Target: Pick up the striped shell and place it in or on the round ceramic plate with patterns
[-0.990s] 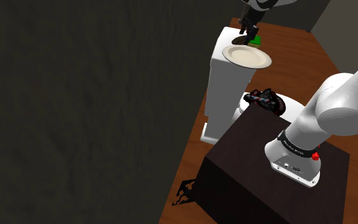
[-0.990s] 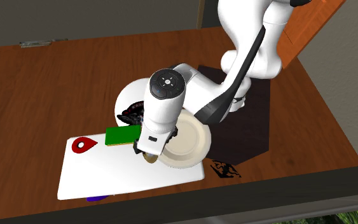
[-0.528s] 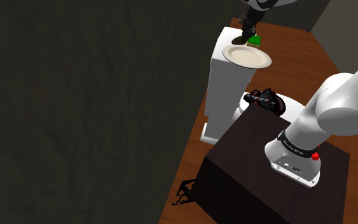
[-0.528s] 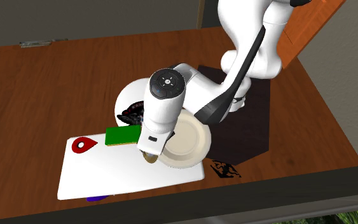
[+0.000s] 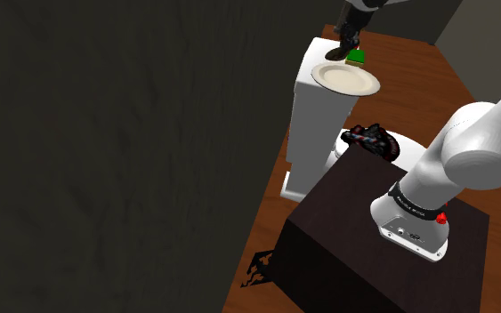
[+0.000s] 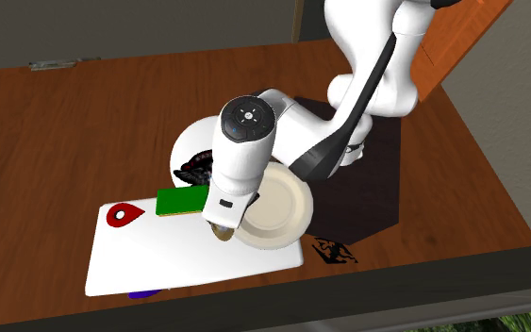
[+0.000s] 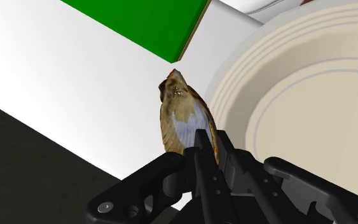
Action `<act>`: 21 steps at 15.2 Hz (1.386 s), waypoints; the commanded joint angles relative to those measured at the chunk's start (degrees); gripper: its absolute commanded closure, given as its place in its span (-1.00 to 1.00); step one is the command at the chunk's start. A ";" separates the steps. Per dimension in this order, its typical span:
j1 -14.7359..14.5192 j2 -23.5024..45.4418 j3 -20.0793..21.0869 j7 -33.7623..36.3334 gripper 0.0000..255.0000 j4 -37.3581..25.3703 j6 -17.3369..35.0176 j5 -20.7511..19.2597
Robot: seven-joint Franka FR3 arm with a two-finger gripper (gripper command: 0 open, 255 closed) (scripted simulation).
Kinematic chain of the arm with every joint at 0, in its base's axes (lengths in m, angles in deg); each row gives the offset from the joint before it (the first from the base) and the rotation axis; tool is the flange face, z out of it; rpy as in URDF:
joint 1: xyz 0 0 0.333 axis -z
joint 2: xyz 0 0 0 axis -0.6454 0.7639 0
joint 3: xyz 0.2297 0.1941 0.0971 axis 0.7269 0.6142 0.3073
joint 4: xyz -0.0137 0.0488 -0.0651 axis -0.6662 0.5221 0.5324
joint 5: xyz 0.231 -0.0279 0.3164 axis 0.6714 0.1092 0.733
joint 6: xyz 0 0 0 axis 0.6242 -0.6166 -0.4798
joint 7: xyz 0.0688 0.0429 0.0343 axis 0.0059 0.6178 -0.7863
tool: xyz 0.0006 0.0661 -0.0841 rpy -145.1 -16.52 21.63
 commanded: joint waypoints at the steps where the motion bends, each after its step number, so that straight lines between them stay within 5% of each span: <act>1: -0.03 -0.41 0.23 -0.04 1.00 -1.18 -1.57 -0.01; 14: -0.26 -2.72 1.79 -0.23 1.00 -8.84 -11.36 -0.02; 21: 2.15 -18.75 10.29 8.21 1.00 2.01 -17.53 -5.65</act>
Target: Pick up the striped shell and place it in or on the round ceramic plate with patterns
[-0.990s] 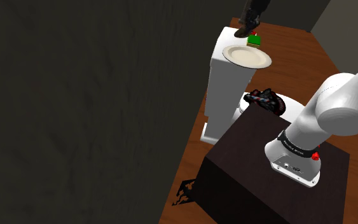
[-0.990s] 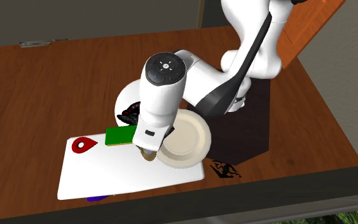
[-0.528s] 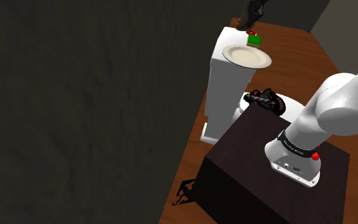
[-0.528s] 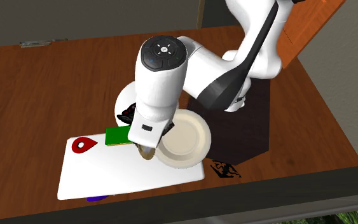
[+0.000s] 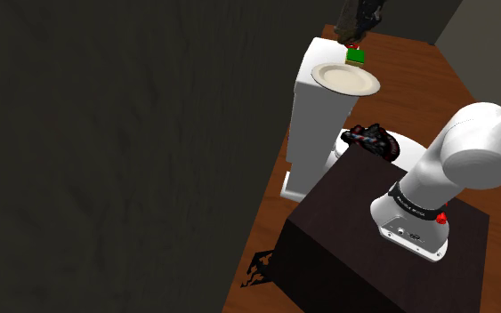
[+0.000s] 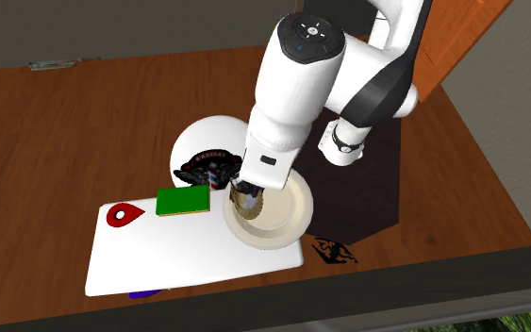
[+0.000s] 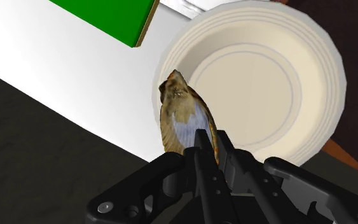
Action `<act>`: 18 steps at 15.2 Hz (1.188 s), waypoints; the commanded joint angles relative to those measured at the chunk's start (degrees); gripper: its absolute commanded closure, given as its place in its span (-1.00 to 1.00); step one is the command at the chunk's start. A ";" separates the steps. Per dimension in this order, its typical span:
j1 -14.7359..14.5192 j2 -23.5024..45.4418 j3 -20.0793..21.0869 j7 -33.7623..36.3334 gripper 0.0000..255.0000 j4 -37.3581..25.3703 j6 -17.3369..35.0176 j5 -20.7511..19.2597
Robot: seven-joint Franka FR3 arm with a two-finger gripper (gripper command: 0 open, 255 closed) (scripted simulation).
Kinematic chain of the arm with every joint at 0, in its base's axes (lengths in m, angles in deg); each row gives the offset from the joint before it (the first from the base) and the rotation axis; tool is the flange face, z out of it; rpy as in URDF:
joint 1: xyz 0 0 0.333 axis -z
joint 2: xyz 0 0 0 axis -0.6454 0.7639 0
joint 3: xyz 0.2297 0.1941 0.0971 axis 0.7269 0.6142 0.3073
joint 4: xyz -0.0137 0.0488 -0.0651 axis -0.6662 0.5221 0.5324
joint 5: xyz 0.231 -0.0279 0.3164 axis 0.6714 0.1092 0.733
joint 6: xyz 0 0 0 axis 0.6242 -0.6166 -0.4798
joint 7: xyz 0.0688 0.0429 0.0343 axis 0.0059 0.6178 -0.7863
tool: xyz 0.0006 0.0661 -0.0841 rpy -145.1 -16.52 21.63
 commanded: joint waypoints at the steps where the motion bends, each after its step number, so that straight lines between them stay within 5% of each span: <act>1: 0.68 -4.59 2.62 2.10 1.00 2.50 -2.56 -0.78; 3: 1.20 -8.48 4.89 3.75 1.00 4.76 -4.68 -0.95; 18: 2.25 -7.57 2.45 5.40 1.00 15.46 6.87 -3.55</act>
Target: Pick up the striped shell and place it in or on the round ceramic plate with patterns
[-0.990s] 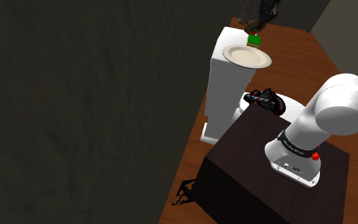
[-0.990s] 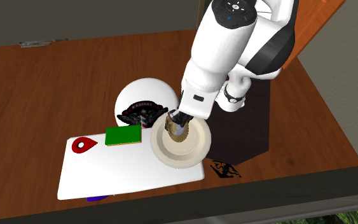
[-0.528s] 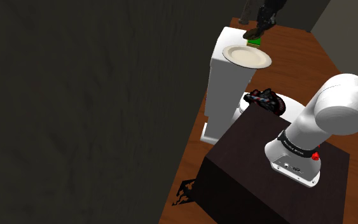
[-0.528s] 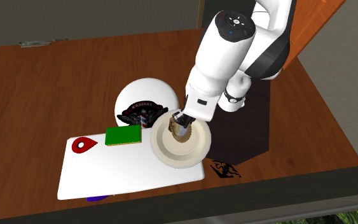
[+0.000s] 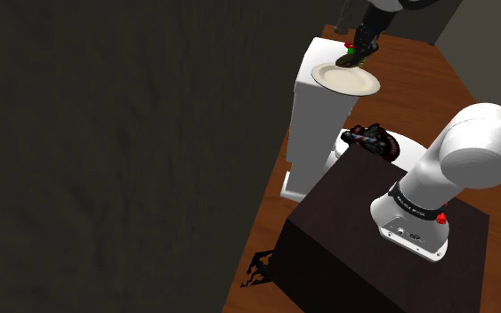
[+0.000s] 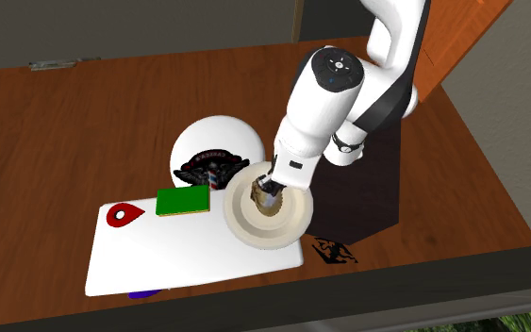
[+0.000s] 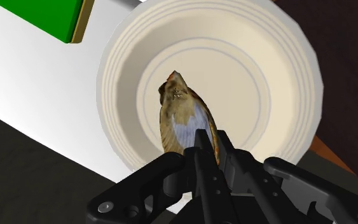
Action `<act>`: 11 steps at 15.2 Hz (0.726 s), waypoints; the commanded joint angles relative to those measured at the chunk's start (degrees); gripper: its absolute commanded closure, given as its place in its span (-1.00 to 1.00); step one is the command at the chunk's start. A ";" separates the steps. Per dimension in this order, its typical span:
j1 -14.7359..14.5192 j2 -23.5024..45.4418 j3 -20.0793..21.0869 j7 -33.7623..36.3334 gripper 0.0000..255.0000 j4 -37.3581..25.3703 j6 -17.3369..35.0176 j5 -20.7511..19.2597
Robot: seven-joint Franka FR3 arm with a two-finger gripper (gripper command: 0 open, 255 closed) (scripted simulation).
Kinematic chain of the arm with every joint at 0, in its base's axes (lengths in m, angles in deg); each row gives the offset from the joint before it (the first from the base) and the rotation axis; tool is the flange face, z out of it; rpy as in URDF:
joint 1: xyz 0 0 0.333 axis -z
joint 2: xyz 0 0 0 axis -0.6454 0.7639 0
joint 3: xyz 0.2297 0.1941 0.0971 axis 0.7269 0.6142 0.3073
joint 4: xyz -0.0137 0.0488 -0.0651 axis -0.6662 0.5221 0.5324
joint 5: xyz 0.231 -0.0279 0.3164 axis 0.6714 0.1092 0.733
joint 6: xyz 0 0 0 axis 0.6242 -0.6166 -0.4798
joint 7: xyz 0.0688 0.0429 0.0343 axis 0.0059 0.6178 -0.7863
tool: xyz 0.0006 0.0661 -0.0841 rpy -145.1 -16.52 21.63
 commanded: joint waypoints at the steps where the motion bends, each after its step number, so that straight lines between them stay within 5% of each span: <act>1: 0.14 0.25 -0.31 0.30 1.00 1.40 1.66 -0.39; 11: 0.30 0.76 -0.76 0.56 1.00 2.83 3.58 -0.85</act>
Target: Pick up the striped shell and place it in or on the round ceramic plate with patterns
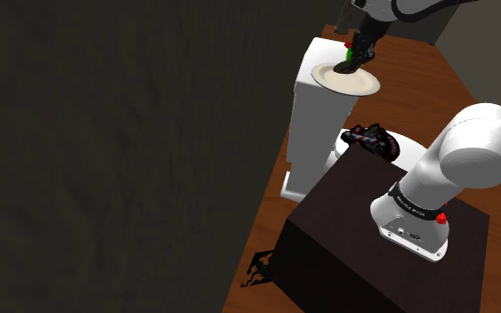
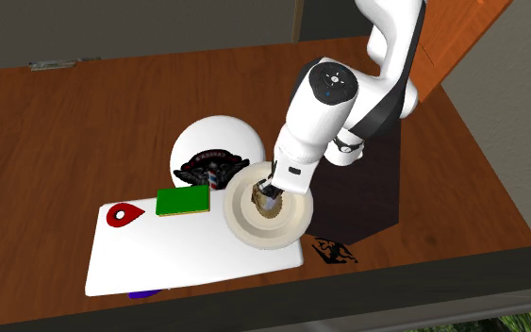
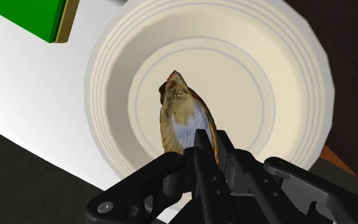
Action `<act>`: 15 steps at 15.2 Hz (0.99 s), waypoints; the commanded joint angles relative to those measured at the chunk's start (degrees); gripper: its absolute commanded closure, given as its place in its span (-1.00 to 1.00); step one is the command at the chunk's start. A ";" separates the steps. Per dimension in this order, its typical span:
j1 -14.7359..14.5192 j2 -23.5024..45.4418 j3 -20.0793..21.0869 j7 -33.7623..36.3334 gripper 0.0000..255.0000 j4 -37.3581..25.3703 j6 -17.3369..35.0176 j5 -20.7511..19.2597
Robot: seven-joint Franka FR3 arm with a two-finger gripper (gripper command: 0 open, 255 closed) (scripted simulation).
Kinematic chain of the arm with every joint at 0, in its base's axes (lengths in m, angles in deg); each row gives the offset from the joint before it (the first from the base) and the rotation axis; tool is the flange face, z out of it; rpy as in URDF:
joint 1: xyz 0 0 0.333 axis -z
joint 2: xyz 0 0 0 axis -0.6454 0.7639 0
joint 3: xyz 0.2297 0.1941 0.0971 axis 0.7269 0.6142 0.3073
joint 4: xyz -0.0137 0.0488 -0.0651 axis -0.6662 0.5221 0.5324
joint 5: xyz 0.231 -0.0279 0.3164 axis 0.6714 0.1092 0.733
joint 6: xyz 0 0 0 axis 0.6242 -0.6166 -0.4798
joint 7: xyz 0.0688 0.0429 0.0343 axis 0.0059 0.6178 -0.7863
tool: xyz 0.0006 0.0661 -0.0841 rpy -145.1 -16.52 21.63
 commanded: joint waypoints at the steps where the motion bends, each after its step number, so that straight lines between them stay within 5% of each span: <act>1: 0.00 0.00 0.00 0.00 -1.00 0.00 0.01 0.00; 6: 0.00 0.00 0.00 0.00 -1.00 0.00 0.01 0.00; 10: -0.30 -3.43 2.63 -0.32 -1.00 -4.61 -8.20 1.64; 15: -0.30 -3.43 2.63 -0.33 -1.00 -4.61 -8.20 1.64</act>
